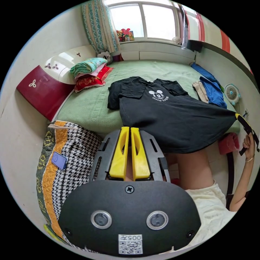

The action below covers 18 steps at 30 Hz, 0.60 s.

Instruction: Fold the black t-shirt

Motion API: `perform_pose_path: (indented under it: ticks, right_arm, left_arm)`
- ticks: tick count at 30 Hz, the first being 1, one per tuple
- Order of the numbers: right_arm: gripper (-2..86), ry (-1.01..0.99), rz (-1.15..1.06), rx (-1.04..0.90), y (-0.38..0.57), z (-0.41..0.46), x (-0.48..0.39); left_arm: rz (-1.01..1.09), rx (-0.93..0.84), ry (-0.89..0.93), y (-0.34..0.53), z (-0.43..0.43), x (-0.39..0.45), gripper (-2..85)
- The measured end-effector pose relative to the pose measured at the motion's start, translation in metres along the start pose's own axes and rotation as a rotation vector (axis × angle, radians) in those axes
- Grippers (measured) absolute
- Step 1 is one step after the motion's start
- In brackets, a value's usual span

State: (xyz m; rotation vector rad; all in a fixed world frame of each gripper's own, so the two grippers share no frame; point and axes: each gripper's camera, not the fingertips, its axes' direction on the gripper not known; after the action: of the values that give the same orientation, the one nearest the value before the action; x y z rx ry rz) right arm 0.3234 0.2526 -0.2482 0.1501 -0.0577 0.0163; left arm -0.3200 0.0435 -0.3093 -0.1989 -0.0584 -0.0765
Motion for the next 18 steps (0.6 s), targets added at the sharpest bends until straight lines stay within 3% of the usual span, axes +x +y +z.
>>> perform_pose_path:
  ticks: [10, 18]
  right_arm:
    - [-1.1, 0.001, 0.044, -0.001, -0.059, 0.038, 0.014]
    - [-1.0, 0.052, 0.031, -0.012, -0.23, 0.177, -0.01]
  left_arm:
    - [-0.002, 0.025, 0.015, -0.081, 0.018, -0.017, 0.5]
    - [-0.049, 0.026, 0.042, -0.271, 0.128, -0.058, 1.7]
